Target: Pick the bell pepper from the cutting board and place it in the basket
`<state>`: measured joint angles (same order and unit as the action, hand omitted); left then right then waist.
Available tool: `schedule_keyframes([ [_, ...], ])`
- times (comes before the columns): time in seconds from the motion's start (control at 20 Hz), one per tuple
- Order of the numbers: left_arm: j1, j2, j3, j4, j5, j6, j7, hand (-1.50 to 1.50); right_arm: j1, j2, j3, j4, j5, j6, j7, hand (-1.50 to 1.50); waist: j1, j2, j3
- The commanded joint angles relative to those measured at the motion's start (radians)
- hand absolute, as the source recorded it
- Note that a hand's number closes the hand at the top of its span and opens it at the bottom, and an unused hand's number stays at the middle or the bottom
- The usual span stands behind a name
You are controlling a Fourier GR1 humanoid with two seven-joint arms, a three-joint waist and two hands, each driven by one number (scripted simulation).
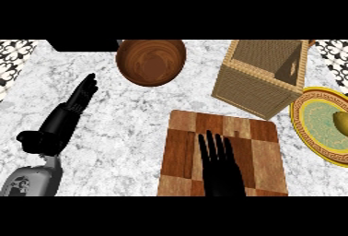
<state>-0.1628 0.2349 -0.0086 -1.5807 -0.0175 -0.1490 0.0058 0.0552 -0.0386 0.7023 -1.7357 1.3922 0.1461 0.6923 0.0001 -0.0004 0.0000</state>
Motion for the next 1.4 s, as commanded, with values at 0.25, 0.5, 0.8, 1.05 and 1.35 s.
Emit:
schedule_keyframes([
  [0.25, -0.042, -0.037, 0.017, 0.039, -0.038, -0.004, -0.009, 0.00, -0.037, -0.022, -0.110, 0.144, -0.031, -0.056, -0.076, -1.50, -0.002, 0.001, 0.000],
  [0.5, 0.022, -0.006, 0.044, -0.030, -0.012, -0.060, 0.005, 0.00, 0.025, 0.034, -0.021, 0.108, -0.011, 0.015, -0.015, -1.50, 0.000, 0.000, 0.000],
  [0.8, -0.040, -0.029, 0.048, -0.010, -0.027, -0.043, 0.052, 0.00, 0.026, -0.011, -0.026, 0.135, -0.025, 0.051, -0.070, 1.50, -0.002, 0.000, 0.000],
  [1.05, -0.003, -0.062, 0.024, -0.015, -0.059, -0.035, 0.025, 0.00, 0.004, -0.042, -0.065, 0.196, -0.017, -0.016, -0.125, 1.50, -0.001, 0.000, 0.000],
  [1.35, 0.025, -0.025, 0.074, 0.001, -0.019, -0.080, -0.020, 0.00, -0.231, 0.037, 0.023, 0.371, -0.110, -0.036, 0.039, 1.50, 0.014, 0.003, 0.000],
])
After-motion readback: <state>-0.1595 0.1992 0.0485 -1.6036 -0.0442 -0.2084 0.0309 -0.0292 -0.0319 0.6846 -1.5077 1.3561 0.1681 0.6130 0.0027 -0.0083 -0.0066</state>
